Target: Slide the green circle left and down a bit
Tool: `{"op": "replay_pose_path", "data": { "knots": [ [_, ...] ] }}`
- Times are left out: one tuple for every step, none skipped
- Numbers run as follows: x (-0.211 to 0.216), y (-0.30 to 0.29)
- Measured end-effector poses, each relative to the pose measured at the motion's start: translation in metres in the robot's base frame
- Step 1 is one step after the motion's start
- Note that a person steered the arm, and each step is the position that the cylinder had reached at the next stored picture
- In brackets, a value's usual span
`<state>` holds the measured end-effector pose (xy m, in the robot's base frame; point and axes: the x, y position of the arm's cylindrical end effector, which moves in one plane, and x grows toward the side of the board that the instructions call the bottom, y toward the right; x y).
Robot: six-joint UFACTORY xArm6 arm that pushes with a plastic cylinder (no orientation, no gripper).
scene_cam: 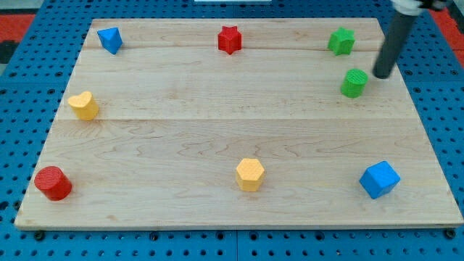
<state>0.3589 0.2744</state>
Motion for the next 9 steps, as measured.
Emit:
{"op": "replay_pose_path", "data": {
  "knots": [
    [0.029,-0.003],
    [0.036,-0.052],
    [0.021,-0.120],
    [-0.007,-0.139],
    [0.016,-0.136],
    [0.031,-0.085],
    [-0.002,-0.063],
    [-0.054,-0.091],
    [-0.091,-0.148]
  ]
}}
